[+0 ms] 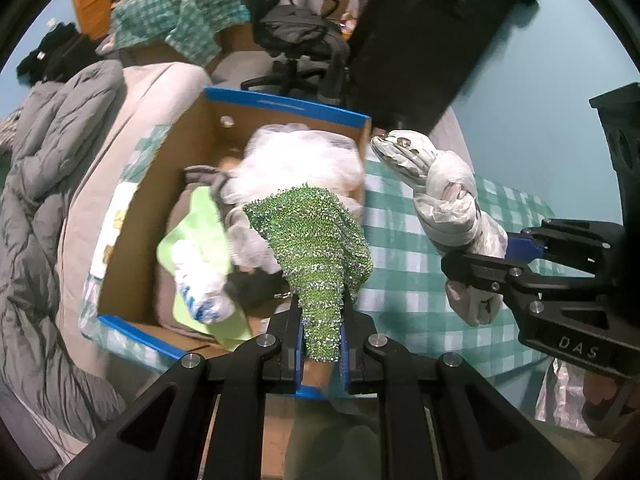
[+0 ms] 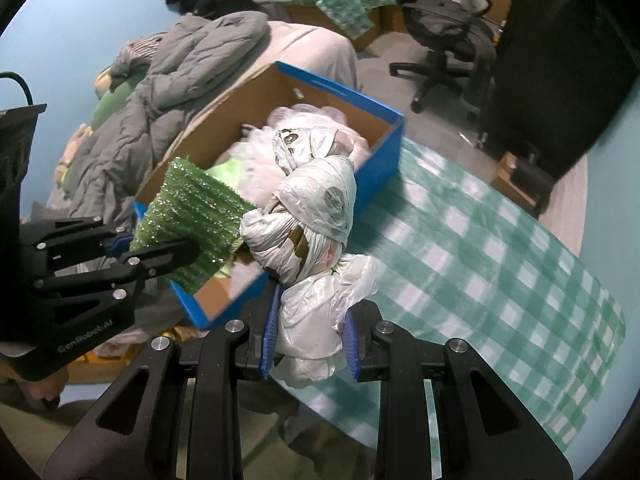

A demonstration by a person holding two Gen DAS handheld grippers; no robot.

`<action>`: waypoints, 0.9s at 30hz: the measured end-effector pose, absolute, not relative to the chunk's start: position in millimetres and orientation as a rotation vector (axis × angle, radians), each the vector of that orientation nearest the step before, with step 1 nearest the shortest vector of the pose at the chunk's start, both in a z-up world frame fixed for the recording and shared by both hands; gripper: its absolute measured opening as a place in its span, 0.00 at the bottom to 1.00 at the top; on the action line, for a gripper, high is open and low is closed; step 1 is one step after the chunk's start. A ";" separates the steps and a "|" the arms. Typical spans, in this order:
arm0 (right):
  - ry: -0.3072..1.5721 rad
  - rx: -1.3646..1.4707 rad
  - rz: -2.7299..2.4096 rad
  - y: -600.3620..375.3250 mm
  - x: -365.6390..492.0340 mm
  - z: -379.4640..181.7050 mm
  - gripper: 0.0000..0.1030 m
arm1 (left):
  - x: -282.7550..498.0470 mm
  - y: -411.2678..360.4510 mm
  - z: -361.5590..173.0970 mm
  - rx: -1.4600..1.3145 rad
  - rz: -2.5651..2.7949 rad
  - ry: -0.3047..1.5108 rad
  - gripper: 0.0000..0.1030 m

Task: Organize soft objects
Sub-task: 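Carry the green knit cloth in the left gripper while the right carries the bundle to the box, then open the left gripper over the box while the right releases the white bundle inside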

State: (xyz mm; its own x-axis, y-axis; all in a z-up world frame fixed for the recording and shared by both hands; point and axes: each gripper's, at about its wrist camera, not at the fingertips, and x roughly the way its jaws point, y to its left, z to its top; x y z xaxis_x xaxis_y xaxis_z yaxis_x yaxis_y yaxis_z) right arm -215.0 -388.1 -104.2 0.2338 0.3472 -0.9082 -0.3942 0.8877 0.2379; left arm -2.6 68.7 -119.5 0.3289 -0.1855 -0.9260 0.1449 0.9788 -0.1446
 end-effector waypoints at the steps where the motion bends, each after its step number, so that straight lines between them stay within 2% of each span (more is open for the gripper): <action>1: 1.234 -0.046 0.518 -381.8 -213.5 -104.8 0.25 | -2.1 73.2 -119.8 -0.044 -0.209 1.217 0.13; 13: 1.252 -0.073 0.584 -328.5 -198.1 -115.9 0.25 | 13.7 127.2 -131.6 -0.085 -0.130 1.217 0.13; 27: 1.343 -0.051 0.601 -285.2 -189.3 -157.7 0.25 | 36.2 161.8 -177.4 -0.139 -0.083 1.279 0.13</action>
State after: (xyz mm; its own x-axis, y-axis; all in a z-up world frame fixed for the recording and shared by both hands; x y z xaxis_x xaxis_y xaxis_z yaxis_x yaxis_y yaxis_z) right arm -189.3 -285.2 -157.7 0.0995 0.3776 -0.9206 -0.4346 0.8488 0.3011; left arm 36.2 161.8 -177.4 0.2863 -0.1389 -0.9480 -0.0150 0.9887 -0.1494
